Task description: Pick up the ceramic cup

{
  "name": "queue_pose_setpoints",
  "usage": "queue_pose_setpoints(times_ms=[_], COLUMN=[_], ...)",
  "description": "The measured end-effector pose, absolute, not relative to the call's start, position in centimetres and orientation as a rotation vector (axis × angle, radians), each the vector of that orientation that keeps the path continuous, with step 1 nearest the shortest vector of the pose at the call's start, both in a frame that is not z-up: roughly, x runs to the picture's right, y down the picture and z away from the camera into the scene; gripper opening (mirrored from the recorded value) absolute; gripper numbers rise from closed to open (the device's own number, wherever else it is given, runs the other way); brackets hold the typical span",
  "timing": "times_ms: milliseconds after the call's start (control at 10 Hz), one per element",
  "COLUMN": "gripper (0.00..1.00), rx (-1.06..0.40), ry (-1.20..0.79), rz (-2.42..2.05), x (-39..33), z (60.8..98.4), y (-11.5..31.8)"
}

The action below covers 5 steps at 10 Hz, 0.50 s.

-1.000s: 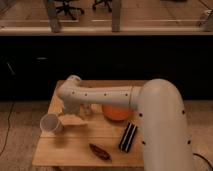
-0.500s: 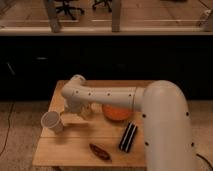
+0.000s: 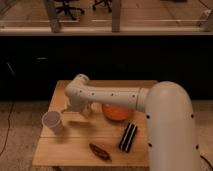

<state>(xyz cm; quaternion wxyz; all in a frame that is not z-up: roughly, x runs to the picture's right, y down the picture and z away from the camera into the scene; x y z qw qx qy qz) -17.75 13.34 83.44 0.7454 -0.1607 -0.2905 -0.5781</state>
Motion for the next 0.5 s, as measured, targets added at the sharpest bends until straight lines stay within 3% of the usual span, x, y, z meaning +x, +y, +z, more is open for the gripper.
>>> queue_pose_setpoints(times_ms=[500], gripper=[0.8], rx=[-0.308], ry=[-0.621], rz=[-1.245], x=[-17.1], z=[82.95], y=[12.45])
